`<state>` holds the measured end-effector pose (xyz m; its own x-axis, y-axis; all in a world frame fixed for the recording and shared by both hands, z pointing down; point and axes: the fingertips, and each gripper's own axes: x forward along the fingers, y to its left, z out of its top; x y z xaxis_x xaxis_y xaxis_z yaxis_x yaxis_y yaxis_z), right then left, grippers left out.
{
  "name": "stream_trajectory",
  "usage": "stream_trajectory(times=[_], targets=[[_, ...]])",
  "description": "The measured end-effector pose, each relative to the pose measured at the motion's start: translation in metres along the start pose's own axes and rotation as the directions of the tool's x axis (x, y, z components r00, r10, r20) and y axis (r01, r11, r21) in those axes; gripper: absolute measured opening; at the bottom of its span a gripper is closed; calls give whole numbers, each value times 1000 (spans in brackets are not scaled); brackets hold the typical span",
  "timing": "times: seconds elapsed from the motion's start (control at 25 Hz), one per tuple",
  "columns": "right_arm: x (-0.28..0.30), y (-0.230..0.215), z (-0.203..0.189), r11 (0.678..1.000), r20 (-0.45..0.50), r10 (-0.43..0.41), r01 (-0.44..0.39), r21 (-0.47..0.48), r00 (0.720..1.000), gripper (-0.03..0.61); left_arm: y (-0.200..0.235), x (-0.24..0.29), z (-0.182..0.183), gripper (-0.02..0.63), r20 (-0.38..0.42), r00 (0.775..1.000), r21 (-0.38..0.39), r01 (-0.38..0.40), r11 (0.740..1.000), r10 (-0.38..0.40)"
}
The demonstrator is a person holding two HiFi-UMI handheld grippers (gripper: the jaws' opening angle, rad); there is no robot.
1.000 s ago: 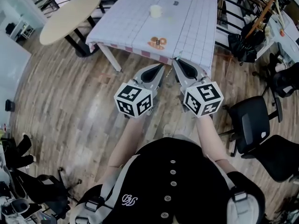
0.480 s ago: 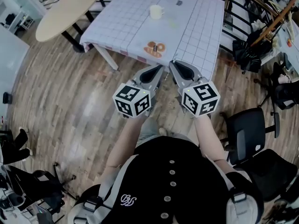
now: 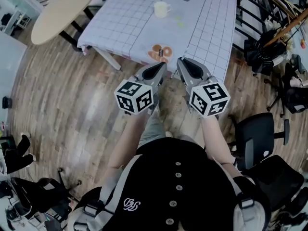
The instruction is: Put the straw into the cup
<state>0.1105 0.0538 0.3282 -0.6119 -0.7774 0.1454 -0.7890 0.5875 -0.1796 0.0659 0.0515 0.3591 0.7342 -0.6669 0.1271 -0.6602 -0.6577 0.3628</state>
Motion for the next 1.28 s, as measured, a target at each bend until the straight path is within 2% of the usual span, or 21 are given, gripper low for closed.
stream_trajectory(times=[0.28,0.4,0.52,0.64,0.8,1.08,1.28], targets=[[82,-47,20,999,-9,-43,43,-7,999,14,67,58,36,-8,-13,998,-6,56,998,-56],[127,-71,41,998,-9,-62,62,-19,998,14,103,90,65,-8,-12,997,-8,82,997,-82],[154,-72,57,998,2,-56,56,-42,998,14,124,98,91,-8,22,995,3,98,995,-98],[178,-65,58,996,11,-58,59,-62,998,14,144,94,106,-8,44,992,19,114,993,-114],[216,-77,66,995,18,-76,77,-62,997,15,177,108,124,-8,52,990,25,127,992,-128],[254,-97,75,989,42,-133,135,-54,990,14,211,133,134,-8,14,984,28,177,984,-177],[272,-103,68,987,17,-151,152,-44,988,14,224,144,127,-8,4,979,-13,204,979,-204]])
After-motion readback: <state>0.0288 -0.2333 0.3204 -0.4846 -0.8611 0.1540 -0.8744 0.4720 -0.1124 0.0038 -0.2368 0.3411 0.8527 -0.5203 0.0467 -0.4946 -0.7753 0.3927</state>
